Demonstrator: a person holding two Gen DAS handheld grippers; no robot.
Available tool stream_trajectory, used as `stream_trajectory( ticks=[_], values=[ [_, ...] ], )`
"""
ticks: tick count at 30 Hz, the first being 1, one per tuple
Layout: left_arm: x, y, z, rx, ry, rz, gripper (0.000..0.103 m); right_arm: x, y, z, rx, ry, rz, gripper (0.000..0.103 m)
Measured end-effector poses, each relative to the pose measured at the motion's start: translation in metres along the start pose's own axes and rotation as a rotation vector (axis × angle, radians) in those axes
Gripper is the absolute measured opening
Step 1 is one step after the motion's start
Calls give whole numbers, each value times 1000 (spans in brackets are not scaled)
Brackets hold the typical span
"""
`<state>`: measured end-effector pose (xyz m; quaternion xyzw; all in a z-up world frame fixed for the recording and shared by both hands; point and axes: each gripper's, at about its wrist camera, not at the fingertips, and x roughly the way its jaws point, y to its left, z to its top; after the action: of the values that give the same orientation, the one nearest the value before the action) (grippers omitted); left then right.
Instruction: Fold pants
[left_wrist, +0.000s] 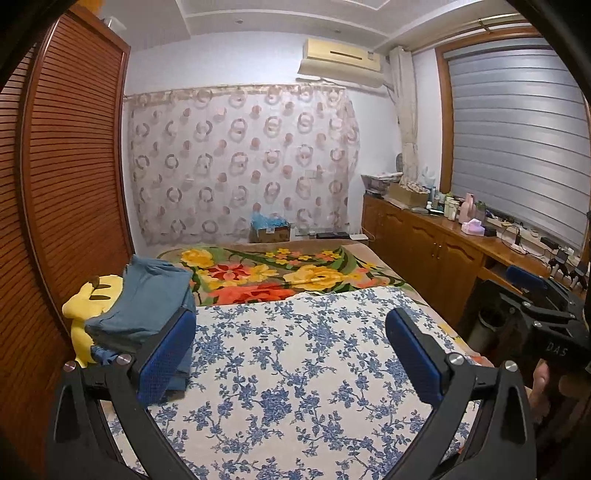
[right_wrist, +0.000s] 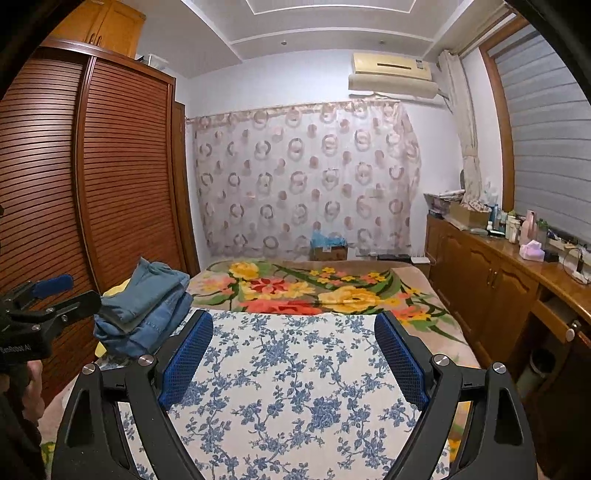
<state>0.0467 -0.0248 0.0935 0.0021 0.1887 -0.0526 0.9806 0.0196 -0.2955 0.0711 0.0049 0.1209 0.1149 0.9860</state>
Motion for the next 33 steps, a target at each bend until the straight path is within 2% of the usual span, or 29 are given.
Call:
stream_trajectory(
  ticks=[33],
  values=[
    [-6,6,-3,-6,-10,20,103,4,-1,-6,0,-3,-3,90]
  ],
)
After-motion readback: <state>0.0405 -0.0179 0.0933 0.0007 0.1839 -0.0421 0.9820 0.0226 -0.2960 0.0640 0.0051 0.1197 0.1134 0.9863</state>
